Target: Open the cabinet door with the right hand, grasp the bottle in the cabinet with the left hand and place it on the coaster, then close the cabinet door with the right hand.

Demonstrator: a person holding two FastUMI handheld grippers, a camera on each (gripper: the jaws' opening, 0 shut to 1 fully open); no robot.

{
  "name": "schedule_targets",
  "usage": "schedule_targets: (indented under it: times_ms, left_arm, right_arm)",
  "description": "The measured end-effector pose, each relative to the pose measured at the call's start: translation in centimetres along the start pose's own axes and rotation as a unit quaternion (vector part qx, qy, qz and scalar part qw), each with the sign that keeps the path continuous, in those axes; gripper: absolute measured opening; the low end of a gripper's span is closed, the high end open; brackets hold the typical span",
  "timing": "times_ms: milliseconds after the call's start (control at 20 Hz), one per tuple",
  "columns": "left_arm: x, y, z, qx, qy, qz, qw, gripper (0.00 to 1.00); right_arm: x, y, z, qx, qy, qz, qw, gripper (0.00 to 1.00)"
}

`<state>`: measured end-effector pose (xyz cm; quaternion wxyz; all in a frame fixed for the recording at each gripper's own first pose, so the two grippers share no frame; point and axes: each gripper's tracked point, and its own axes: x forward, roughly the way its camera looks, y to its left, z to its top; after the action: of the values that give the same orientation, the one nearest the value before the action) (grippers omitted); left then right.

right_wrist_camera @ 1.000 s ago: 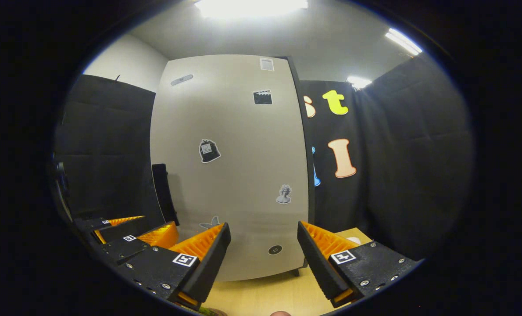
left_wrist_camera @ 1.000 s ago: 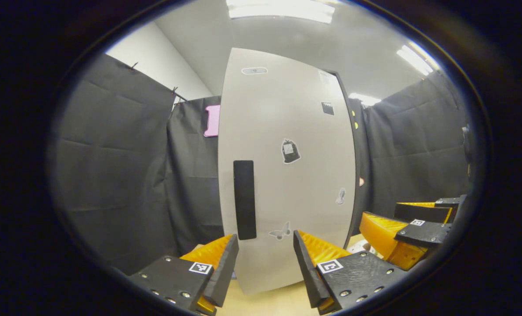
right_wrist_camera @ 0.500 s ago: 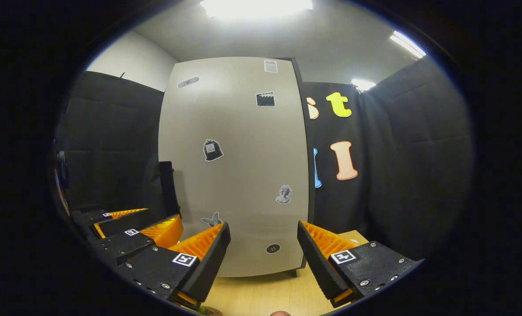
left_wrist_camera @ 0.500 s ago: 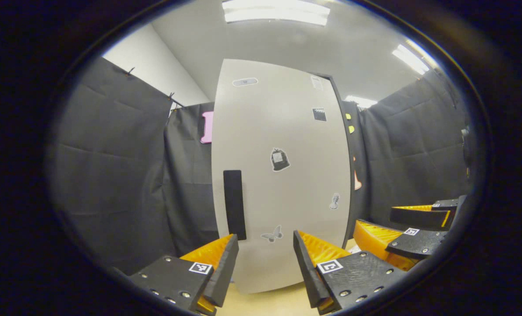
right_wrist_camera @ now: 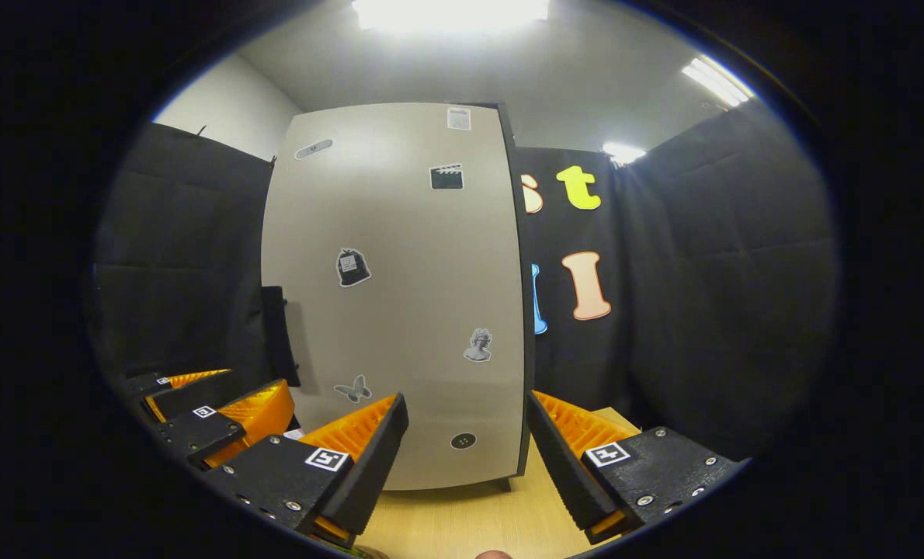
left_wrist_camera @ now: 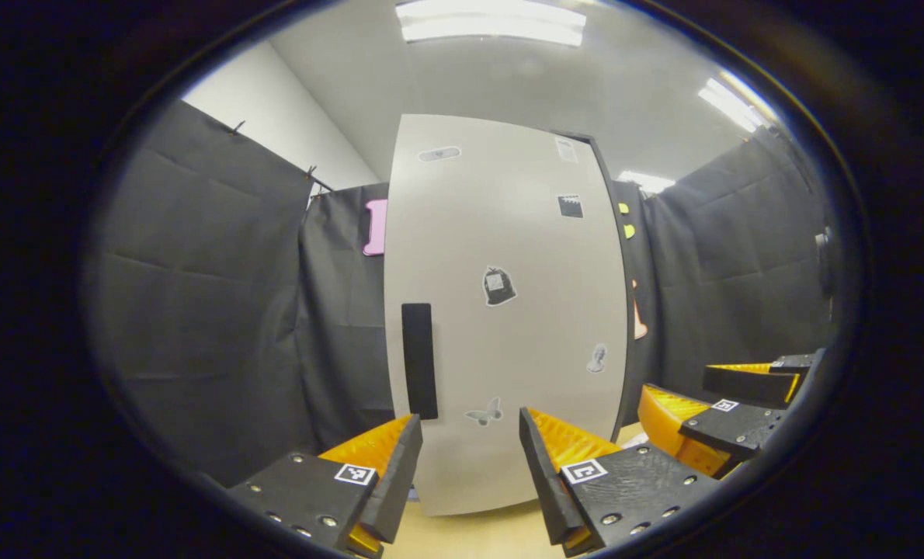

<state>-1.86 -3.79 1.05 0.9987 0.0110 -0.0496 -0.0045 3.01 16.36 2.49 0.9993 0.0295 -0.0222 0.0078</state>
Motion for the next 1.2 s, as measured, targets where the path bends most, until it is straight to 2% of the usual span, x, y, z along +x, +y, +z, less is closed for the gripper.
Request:
schedule_targets:
  times_ms: [100,450,600,850,1100,1150,1200]
  left_arm:
    - [0.0,-0.1,-0.2,-0.007,0.005,-0.003,1.000,0.71]
    - [0.2,0.2,-0.7,0.006,0.012,-0.003,1.000,0.71]
    - [0.2,-0.2,-1.0,-0.006,0.020,-0.006,1.000,0.71]
    - [0.5,0.0,-1.3,-0.002,0.024,0.000,1.000,0.71]
    - [0.7,-0.1,-1.2,0.002,0.022,0.000,1.000,0.71]
    - [0.7,-0.2,-1.3,0.002,0.022,-0.001,1.000,0.71]
    - [0.8,-0.2,-1.3,0.001,0.024,-0.001,1.000,0.71]
  right_arm:
    - [0.0,0.0,0.2,-0.006,-0.006,0.000,1.000,0.95]
    - [0.5,1.1,-0.9,-0.007,0.009,0.036,0.999,0.95]
    - [0.5,1.3,-1.1,0.002,0.014,0.045,0.999,0.95]
    - [0.6,0.7,-0.6,-0.018,0.004,0.027,0.999,0.95]
    - [0.8,0.8,-1.3,-0.011,0.013,0.029,0.999,0.95]
    - [0.8,0.8,-1.3,-0.012,0.014,0.029,0.999,0.91]
    - [0.8,0.7,-1.3,-0.013,0.014,0.028,0.999,0.91]
